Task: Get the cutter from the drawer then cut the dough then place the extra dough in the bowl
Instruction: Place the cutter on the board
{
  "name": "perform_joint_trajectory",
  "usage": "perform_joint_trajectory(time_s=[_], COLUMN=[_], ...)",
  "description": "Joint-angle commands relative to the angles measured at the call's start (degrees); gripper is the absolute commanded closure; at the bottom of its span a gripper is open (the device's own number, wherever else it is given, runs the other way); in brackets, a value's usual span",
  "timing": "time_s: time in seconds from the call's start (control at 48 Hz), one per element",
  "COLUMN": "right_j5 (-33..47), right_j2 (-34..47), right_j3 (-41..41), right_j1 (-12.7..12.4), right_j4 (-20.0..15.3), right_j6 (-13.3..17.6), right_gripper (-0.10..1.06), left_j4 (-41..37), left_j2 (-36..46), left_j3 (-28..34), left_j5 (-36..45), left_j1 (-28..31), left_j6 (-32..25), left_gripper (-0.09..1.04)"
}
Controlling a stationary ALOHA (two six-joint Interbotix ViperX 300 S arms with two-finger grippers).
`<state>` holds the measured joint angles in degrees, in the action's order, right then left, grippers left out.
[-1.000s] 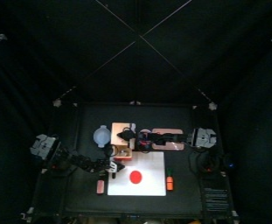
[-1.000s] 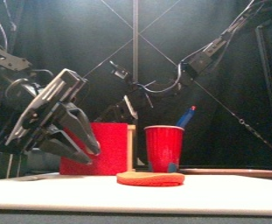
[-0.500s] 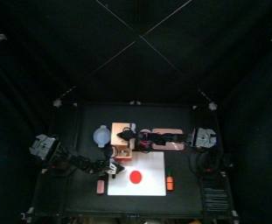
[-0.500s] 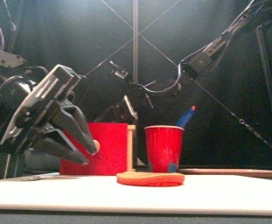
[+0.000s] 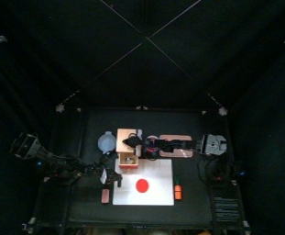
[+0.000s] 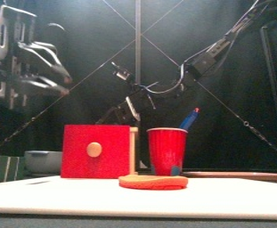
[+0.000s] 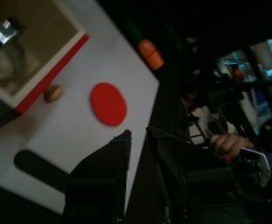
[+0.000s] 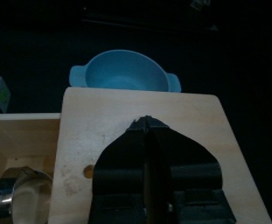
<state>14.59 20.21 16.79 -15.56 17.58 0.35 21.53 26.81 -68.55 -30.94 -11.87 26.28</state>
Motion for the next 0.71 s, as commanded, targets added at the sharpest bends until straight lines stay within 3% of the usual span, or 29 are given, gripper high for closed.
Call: perform_joint_trajectory(time_s=[0.021,0.188,0.458,0.542,0.708], right_j5=[-4.6,-13.4,-25.8,-29.1,-34.5], right_j2=[-2.7,-5.4,-9.3,-9.5,-9.2], right_j3=[-2.8,-5.9,-6.8,-6.9,-7.5], right_j1=[2.7,6.1,9.9,10.4,10.3], right_j4=[-0.8,-2.7,-7.6,-8.2,-9.8], right_j6=[0.2,0.2,0.1,0.0,0.1], right_gripper=[0.95,0.94,0.9,0.8,0.47], left_j4=[-7.8,-14.0,-14.5,-14.5,-14.6], left_j2=[3.3,7.4,8.3,8.3,8.5], left_j3=[-1.1,-2.0,-2.7,-3.3,-3.7], left_j5=[-3.0,-3.5,-3.6,-3.5,-3.5], left_j1=[2.7,5.8,7.7,8.2,8.9], left_j6=[-3.8,-10.0,-16.0,-17.7,-18.9], left_gripper=[0.29,0.29,0.29,0.29,0.29])
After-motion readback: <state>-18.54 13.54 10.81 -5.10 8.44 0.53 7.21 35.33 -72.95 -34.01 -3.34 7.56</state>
